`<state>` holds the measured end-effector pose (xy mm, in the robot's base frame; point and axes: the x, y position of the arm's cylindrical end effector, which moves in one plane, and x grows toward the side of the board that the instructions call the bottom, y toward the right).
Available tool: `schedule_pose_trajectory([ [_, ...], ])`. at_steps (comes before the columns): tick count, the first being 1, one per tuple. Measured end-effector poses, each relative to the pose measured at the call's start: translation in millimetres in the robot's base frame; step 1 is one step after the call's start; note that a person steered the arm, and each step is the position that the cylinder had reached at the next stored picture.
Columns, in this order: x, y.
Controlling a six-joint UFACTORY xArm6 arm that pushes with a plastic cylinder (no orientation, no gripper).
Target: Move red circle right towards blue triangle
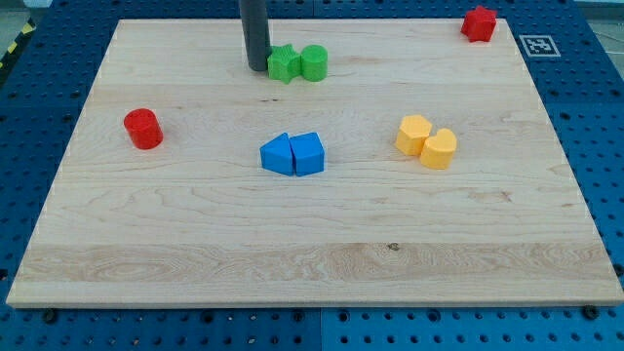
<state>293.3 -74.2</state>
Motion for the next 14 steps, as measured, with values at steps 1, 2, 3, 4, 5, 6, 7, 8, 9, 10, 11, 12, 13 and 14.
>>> schedule_pose_trajectory([
  [1, 0.0, -0.3],
  [2, -21.1, -12.3],
  [3, -54.1, -13.5],
  [4, -56.5, -0.9],
  [5, -56.5, -0.2],
  [6, -54.9, -0.3],
  [7, -33.6, -32.4],
  [8, -24.3, -73.2],
  [9, 13.2, -74.1],
  [10, 56.6, -84.0],
  [11, 89.8, -100.6],
  [12, 110.2, -125.3],
  [13, 110.5, -143.0],
  [14, 105.5, -181.0],
])
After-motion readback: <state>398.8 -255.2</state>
